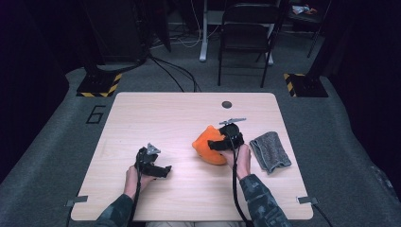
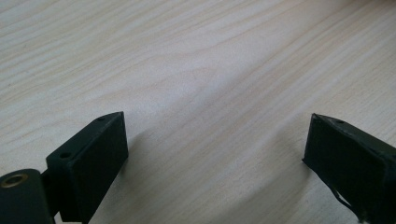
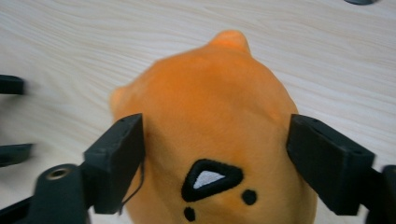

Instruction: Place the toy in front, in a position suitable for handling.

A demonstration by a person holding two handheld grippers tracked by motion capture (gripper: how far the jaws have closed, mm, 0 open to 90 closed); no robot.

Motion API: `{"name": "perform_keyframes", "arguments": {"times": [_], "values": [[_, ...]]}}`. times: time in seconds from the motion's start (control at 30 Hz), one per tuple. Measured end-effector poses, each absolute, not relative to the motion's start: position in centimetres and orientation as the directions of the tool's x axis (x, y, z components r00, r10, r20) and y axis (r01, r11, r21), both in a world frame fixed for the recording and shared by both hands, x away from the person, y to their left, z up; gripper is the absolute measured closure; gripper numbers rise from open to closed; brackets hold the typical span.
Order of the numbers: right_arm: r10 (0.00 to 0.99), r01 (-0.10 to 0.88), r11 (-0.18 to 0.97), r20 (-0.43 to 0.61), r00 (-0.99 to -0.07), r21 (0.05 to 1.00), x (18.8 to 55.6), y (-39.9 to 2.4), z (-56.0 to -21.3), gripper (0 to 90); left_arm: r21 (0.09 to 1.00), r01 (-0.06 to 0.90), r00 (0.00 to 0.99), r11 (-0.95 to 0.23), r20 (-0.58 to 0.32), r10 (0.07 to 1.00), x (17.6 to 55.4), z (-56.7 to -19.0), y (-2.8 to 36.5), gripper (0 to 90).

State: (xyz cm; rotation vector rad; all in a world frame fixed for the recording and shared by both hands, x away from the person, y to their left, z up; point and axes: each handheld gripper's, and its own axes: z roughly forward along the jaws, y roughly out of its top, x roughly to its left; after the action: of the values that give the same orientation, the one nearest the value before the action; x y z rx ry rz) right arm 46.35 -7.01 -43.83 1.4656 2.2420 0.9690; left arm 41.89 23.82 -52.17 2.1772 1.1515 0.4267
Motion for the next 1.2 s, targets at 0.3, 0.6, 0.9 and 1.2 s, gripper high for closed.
{"name": "perform_keyframes", "arguments": {"times": [0.3,0.6,0.9,1.2], "values": [[0.868,0.657,0.286,0.101,-0.485,0.698,46.4,-7.9,-44.8,62.7,0.653,0.618,0.578,-0.438,0.001,0.816,42.0,-52.1,23.9,5.9],[0.789,0.577,0.358,0.092,-0.607,0.734,47.1,-9.3,-43.3,66.8,0.665,0.619,0.568,-0.418,-0.011,0.823,42.0,-52.1,24.0,6.4],[0.683,0.464,0.445,0.045,-0.729,0.766,48.0,-10.0,-42.4,66.7,0.671,0.62,0.568,-0.406,-0.028,0.822,42.0,-52.1,24.1,6.5],[0.565,0.366,0.53,0.003,-0.825,0.765,48.5,-9.0,-42.7,66.4,0.689,0.612,0.569,-0.388,-0.044,0.821,41.6,-51.9,24.5,7.5]]}}
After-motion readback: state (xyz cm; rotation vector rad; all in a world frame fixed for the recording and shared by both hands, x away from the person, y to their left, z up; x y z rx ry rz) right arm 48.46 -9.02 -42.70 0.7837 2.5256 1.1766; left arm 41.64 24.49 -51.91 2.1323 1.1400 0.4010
